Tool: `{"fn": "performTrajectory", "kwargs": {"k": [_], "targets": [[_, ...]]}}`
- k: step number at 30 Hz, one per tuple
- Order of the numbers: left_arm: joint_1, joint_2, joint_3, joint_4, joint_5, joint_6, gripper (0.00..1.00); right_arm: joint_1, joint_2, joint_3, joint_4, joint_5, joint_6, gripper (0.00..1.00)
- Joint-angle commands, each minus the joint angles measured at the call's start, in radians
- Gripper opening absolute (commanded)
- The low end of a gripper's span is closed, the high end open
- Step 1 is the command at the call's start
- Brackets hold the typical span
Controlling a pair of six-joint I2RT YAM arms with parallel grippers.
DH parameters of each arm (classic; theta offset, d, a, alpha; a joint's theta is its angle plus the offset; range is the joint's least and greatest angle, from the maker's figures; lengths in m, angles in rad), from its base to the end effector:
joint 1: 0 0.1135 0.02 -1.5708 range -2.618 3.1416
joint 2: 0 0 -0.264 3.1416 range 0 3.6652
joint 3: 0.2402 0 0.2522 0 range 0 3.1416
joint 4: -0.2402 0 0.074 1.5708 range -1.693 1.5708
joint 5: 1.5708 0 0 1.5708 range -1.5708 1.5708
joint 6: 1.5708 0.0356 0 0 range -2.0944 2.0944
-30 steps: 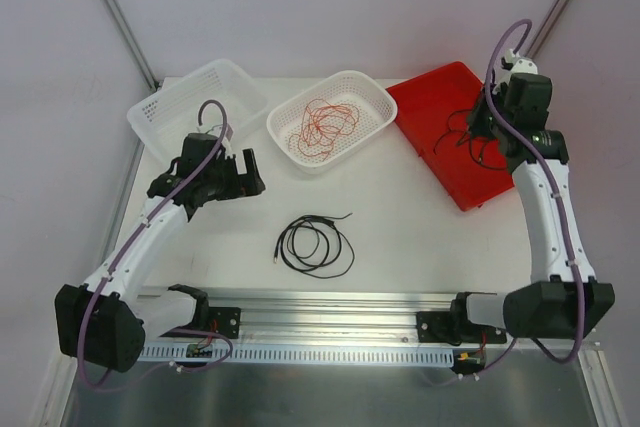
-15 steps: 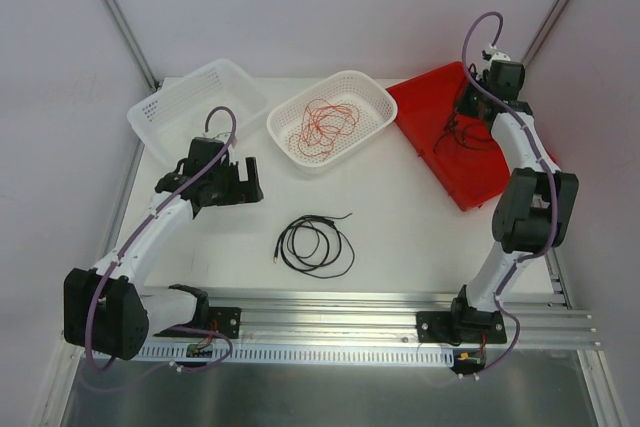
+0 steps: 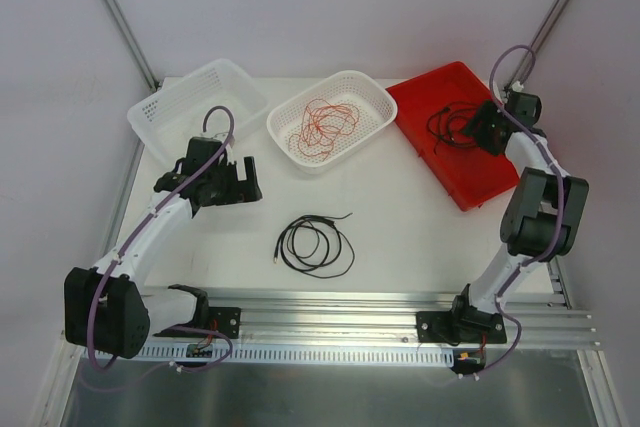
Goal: Untangle the cables
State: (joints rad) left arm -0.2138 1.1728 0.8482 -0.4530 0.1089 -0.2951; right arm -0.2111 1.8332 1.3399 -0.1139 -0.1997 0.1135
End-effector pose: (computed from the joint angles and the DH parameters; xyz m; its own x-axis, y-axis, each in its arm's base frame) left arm 0.2405 -0.0562 0.2589 -0.7393 -0.1353 -0.6596 0.0748 0.9570 -0.2802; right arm 0.4142 -0.0815 0.2432 -0.5491 0.2312 -0.8031 0.1090 0.9726 0.2055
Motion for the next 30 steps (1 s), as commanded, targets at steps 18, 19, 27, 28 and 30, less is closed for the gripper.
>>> {"fn": "performTrajectory", "kwargs": {"k": [18, 19, 27, 28, 30], "targets": [[0.028, -0.058, -0.003, 0.008, 0.002, 0.013, 0.99, -0.195, -0.059, 0.235, -0.136, 0.243, 0.098, 0.60], [0.030, -0.056, -0.001, 0.007, -0.006, 0.013, 0.99, -0.203, -0.022, 0.245, -0.115, 0.252, 0.107, 0.59], [0.062, -0.027, 0.002, 0.005, -0.014, 0.016, 0.99, -0.215, 0.176, 0.380, -0.086, 0.272, 0.118, 0.55], [0.065, -0.024, 0.002, 0.005, -0.009, 0.016, 0.99, -0.215, 0.185, 0.383, -0.066, 0.276, 0.120, 0.54], [0.068, -0.012, 0.005, 0.005, -0.002, 0.014, 0.99, -0.217, 0.213, 0.386, -0.049, 0.286, 0.120, 0.54]]}}
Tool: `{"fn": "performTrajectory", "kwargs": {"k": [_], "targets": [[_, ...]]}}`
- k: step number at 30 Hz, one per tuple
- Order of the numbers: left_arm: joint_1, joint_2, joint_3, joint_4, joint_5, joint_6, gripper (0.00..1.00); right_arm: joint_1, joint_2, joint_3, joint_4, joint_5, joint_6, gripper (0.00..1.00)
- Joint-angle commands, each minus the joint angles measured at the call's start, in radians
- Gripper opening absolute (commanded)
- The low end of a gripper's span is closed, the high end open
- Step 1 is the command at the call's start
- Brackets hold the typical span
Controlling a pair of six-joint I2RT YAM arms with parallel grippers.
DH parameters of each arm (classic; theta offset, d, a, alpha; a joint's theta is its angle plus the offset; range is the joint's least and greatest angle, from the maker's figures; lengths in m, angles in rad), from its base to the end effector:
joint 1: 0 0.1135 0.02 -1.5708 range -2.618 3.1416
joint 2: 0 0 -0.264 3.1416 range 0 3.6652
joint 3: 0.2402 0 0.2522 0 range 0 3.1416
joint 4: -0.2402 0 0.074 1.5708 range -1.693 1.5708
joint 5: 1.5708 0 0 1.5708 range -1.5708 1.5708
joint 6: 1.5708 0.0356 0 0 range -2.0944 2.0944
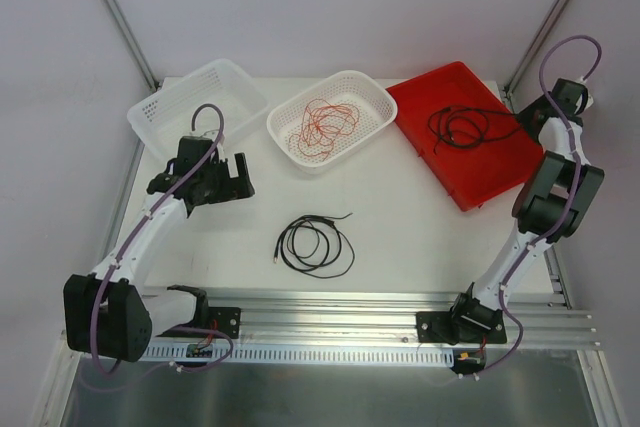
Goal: Untangle the cables
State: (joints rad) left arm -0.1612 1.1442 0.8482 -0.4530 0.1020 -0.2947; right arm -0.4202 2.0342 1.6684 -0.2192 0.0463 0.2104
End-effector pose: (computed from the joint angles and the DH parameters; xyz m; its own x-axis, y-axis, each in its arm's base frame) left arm 0.2390 -0.0425 0.2653 -0.7109 -0.1771 -0.6807 0.0280 0.9599 -0.2791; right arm 0.4372 -0.1971 0.2576 -0.4006 0.4075 -0.8207 0.5383 0.8295 0.1491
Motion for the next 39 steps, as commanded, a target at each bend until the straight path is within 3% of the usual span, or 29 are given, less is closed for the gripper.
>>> {"fn": "performTrajectory", "kwargs": {"k": [1, 10, 30, 35, 39], "targets": [[0.020, 0.020, 0.006, 0.004, 0.005, 0.014, 0.99, -0.006, 0.018, 0.057, 0.076, 0.043, 0.024, 0.54], [0.031, 0.049, 0.011, 0.000, 0.010, 0.016, 0.99, -0.008, 0.034, 0.013, 0.216, 0.063, 0.032, 0.46], [0.037, 0.083, 0.017, -0.004, 0.031, 0.014, 0.99, -0.008, 0.124, 0.056, 0.227, 0.092, 0.070, 0.39], [0.037, 0.089, 0.018, -0.004, 0.033, 0.014, 0.99, -0.008, 0.135, 0.060, 0.224, 0.095, 0.072, 0.33], [0.037, 0.091, 0.020, -0.004, 0.036, 0.012, 0.99, -0.006, 0.129, 0.045, 0.202, 0.107, 0.064, 0.22]]}}
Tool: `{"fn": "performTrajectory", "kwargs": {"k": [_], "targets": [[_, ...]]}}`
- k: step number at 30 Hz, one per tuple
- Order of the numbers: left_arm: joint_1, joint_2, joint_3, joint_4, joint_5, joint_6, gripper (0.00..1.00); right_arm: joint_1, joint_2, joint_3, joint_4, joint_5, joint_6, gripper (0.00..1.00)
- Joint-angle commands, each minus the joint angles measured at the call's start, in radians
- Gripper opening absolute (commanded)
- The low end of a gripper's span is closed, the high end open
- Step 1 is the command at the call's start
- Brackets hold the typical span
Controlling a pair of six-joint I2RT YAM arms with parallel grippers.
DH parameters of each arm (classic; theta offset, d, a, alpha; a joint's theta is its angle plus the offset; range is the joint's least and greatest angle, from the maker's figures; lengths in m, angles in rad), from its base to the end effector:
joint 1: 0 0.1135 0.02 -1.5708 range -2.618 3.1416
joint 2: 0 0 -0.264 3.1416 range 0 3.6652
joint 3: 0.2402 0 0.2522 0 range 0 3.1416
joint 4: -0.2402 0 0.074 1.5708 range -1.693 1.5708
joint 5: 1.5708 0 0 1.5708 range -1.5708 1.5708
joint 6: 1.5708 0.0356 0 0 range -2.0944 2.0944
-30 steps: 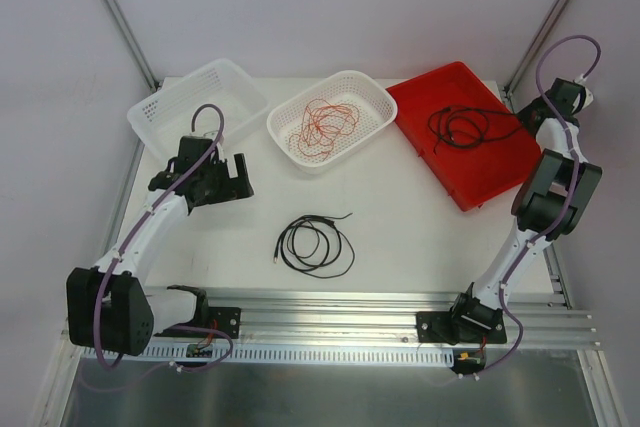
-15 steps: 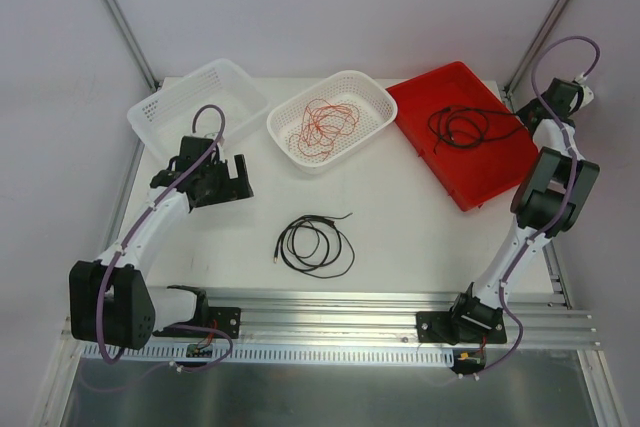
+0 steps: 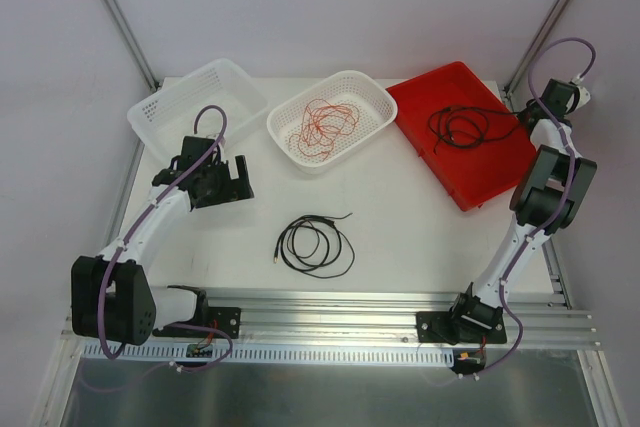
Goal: Untangle the cables
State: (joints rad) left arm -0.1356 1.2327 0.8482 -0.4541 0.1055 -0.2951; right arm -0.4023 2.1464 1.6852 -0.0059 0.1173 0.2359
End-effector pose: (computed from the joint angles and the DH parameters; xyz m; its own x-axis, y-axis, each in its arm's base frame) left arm 0.2523 -0.0382 0.2449 -0.7644 -0.1876 -0.6168 -0.0189 0.9629 -0.2694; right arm 0.4653 -0.2025 0.2304 -0.2895 0.3754 -0.8805 0.5684 0.8075 0.1574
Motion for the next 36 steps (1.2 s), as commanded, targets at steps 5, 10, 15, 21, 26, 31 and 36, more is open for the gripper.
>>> {"fn": "performTrajectory", "kwargs": {"k": [5, 10, 15, 21, 26, 31, 36], "targets": [[0.011, -0.002, 0.018, -0.003, 0.033, 0.013, 0.99, -0.024, -0.002, 0.024, -0.009, 0.032, 0.033, 0.06], [0.011, -0.009, 0.020, -0.003, 0.039, 0.013, 0.99, -0.024, -0.060, -0.016, -0.002, 0.025, 0.045, 0.01], [0.011, -0.024, 0.018, -0.003, 0.049, 0.010, 0.99, -0.017, -0.215, -0.182, 0.001, 0.007, 0.103, 0.01], [0.011, -0.056, 0.012, -0.003, 0.066, 0.005, 0.99, -0.013, -0.371, -0.408, -0.034, -0.039, 0.210, 0.01], [0.011, -0.073, 0.009, -0.003, 0.077, 0.002, 0.99, 0.020, -0.414, -0.463, -0.161, -0.077, 0.246, 0.01], [0.013, -0.088, 0.008, 0.000, 0.089, 0.002, 0.99, 0.056, -0.430, -0.464, -0.276, -0.097, 0.221, 0.02], [0.013, -0.095, 0.005, -0.003, 0.112, -0.001, 0.99, 0.071, -0.465, -0.464, -0.374, -0.108, 0.201, 0.36]]}}
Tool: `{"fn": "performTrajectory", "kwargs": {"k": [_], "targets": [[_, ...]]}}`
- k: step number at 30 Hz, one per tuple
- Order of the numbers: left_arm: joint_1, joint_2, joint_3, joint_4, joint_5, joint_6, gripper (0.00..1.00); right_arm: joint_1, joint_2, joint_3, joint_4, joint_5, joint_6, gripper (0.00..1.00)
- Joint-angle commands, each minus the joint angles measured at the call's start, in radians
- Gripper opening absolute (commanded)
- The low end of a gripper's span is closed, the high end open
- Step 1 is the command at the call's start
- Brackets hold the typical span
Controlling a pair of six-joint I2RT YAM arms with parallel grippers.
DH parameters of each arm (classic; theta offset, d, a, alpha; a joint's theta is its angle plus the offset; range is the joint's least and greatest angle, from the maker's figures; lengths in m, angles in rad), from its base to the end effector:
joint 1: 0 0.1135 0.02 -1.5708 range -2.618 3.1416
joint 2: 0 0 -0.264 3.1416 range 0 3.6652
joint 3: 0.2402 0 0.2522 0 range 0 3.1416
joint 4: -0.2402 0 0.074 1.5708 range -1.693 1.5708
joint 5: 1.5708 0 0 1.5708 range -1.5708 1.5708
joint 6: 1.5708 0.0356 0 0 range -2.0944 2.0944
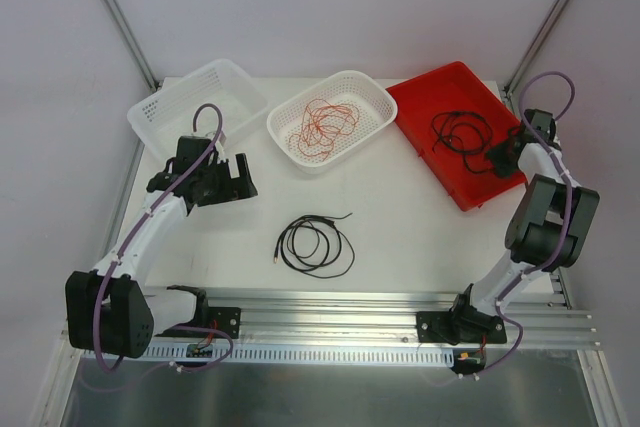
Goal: Untangle the cables
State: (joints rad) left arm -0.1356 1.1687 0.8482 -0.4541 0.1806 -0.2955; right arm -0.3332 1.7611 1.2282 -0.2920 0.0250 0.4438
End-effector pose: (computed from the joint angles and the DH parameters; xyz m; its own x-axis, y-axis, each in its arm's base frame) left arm 0.2429 -0.0396 0.2600 -0.7387 -0.1883 -0.6471 0.0471 0.9434 -0.3283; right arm 0.3643 -0.1270 0.2195 -0.4796 0.6202 -0.6208 0.6078 0.7450 0.2748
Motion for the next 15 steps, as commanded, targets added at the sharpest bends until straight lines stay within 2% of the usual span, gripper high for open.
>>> {"fn": "performTrajectory", "kwargs": {"k": [1, 2, 5, 10, 13, 15], "targets": [[0.013, -0.035, 0.003, -0.003, 0.037, -0.001, 0.99, 0.003, -0.097, -0.007, -0.098, -0.017, -0.014, 0.41], [0.013, -0.037, 0.003, -0.003, 0.037, -0.001, 0.99, 0.011, -0.113, -0.007, -0.119, -0.011, -0.034, 0.51], [0.013, -0.041, 0.006, -0.003, 0.040, -0.002, 0.99, 0.026, -0.193, 0.005, -0.171, 0.025, -0.082, 0.60], [0.013, -0.052, 0.006, -0.003, 0.060, -0.002, 0.99, 0.069, -0.355, 0.004, -0.228, 0.024, -0.164, 0.66], [0.013, -0.053, 0.005, -0.001, 0.086, -0.002, 0.99, 0.137, -0.413, -0.015, -0.251, -0.051, -0.247, 0.68], [0.013, -0.049, 0.005, -0.001, 0.103, -0.001, 0.99, 0.226, -0.459, -0.029, -0.272, -0.085, -0.312, 0.68]]}}
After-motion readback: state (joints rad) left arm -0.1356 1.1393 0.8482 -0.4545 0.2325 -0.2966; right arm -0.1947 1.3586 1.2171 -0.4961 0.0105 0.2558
